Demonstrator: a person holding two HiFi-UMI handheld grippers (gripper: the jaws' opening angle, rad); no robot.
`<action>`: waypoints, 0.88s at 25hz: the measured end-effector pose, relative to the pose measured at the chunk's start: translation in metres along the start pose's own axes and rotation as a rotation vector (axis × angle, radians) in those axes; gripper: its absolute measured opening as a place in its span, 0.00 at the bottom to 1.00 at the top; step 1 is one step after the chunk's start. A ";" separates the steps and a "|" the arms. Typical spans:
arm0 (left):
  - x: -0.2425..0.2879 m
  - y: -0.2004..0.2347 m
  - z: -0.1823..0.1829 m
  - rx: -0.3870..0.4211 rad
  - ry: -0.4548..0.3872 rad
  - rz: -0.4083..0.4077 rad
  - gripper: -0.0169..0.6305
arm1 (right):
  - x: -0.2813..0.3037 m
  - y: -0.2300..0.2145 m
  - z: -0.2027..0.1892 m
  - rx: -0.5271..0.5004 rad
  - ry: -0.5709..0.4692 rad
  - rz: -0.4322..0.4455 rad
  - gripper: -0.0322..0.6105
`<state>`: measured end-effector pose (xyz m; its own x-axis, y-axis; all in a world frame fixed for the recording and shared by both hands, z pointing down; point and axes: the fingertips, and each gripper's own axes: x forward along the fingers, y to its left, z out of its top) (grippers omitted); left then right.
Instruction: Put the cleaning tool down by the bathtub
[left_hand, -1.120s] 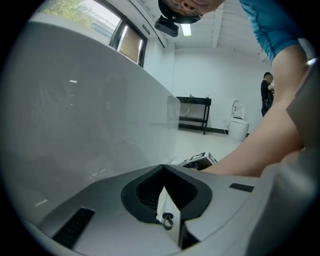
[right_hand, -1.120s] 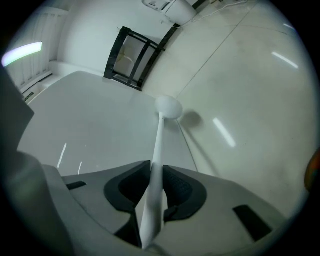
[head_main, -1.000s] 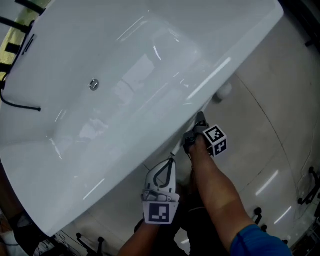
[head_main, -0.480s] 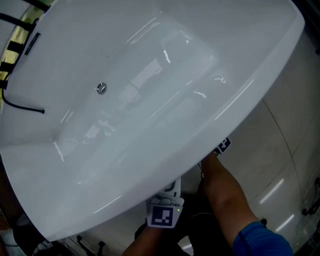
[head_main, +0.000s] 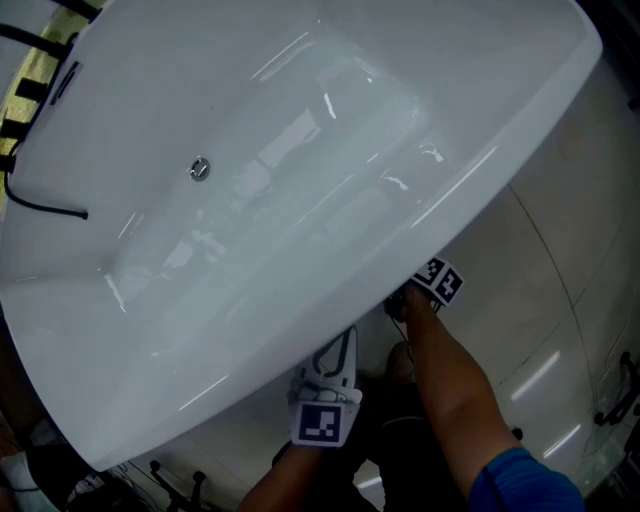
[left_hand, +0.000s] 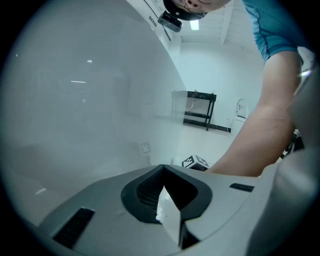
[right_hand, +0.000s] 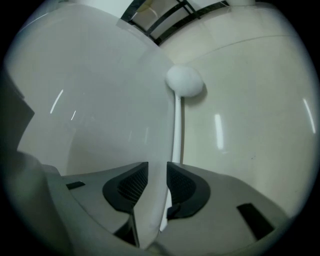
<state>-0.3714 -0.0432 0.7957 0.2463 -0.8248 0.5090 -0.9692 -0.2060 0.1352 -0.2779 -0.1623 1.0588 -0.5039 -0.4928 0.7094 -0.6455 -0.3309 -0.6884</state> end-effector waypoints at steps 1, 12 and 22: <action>-0.005 0.000 0.001 -0.004 0.011 0.007 0.03 | -0.011 0.006 -0.001 -0.030 0.000 0.013 0.22; -0.057 -0.037 0.075 -0.018 0.065 -0.011 0.03 | -0.168 0.063 0.009 -0.210 -0.020 0.028 0.05; -0.105 -0.063 0.157 -0.024 0.050 0.012 0.03 | -0.298 0.124 0.022 -0.328 -0.084 0.011 0.05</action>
<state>-0.3376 -0.0266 0.6007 0.2349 -0.7998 0.5524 -0.9719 -0.1829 0.1484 -0.1953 -0.0742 0.7588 -0.4716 -0.5640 0.6779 -0.7974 -0.0554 -0.6008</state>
